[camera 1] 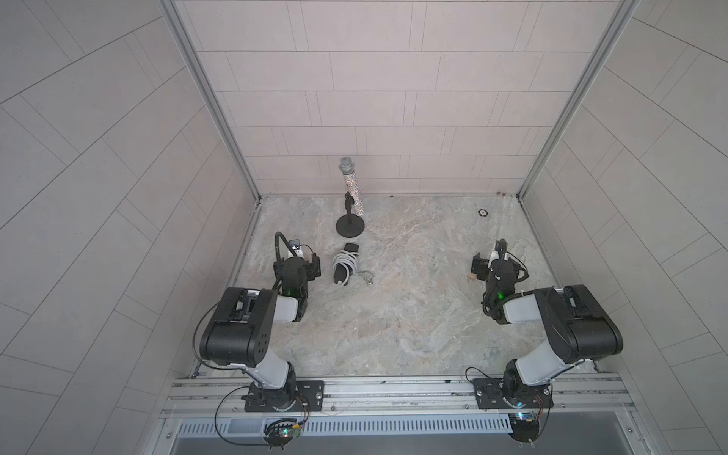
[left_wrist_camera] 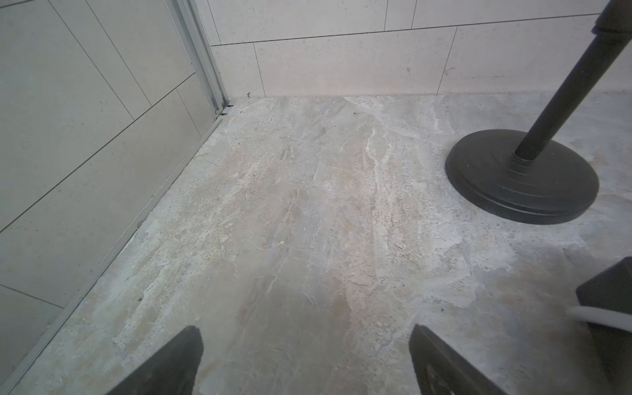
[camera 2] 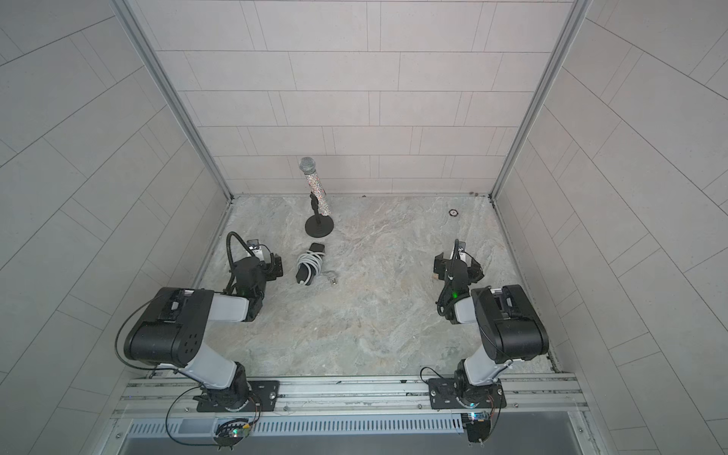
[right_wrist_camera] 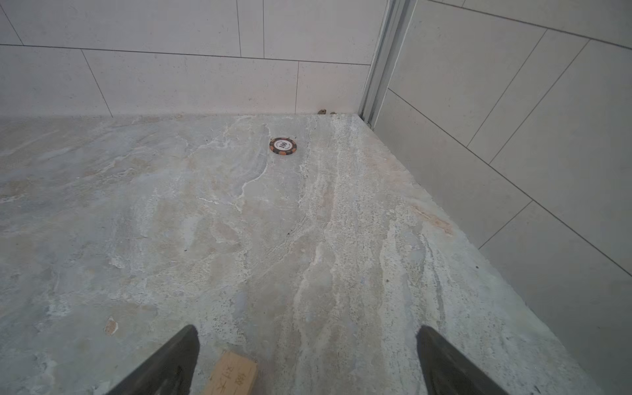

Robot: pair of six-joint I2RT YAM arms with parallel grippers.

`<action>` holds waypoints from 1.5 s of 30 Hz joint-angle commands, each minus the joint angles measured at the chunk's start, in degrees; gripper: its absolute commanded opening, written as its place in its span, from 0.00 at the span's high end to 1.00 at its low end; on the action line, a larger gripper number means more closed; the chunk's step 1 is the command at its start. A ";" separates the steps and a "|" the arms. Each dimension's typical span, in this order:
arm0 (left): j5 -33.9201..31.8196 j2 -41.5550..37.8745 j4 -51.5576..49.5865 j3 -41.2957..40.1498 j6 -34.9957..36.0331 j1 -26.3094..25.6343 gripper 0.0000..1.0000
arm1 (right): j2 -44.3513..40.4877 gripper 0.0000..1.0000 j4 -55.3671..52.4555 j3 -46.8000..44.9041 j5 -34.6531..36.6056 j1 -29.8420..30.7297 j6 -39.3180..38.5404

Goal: Unwrap the cord wrapped around the power strip
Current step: Pick up the power strip from the center of the board.

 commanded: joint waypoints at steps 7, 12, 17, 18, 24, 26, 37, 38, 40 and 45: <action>-0.30 -0.16 1.45 0.35 0.16 0.32 0.00 | -0.04 0.01 0.78 0.06 0.69 0.29 -0.64; -0.22 -0.17 1.44 0.35 0.21 0.30 0.00 | -0.04 0.01 0.75 -0.03 0.69 0.29 -0.58; -0.17 -0.17 1.45 0.35 0.16 0.28 0.00 | -0.10 0.01 0.61 0.10 0.34 0.19 -0.25; -0.17 -0.17 1.45 0.35 0.17 0.28 0.00 | -0.15 0.01 0.62 0.07 0.37 0.20 -0.37; -0.16 -0.08 1.33 0.35 0.17 0.29 0.00 | -0.48 0.01 -0.41 0.28 -0.75 -0.24 0.03; -0.15 -0.17 1.33 0.27 0.17 0.33 0.00 | -0.76 0.01 -0.96 0.36 -1.64 -0.67 0.27; -2.04 -9.09 -13.09 4.49 -0.34 0.28 0.00 | -21.90 0.01 -13.19 -3.30 -0.74 0.72 2.41; -2.34 -10.56 -15.37 5.02 -0.84 0.27 0.00 | -24.86 0.01 -18.45 -2.37 1.20 0.70 6.44; -2.75 -13.03 -20.81 6.22 -3.00 0.23 0.00 | -29.23 0.01 -27.19 -0.39 1.22 -0.33 11.82; 5.69 -16.12 -45.37 14.94 -9.47 0.16 0.00 | -36.03 0.01 -46.24 4.56 -4.54 -3.52 22.10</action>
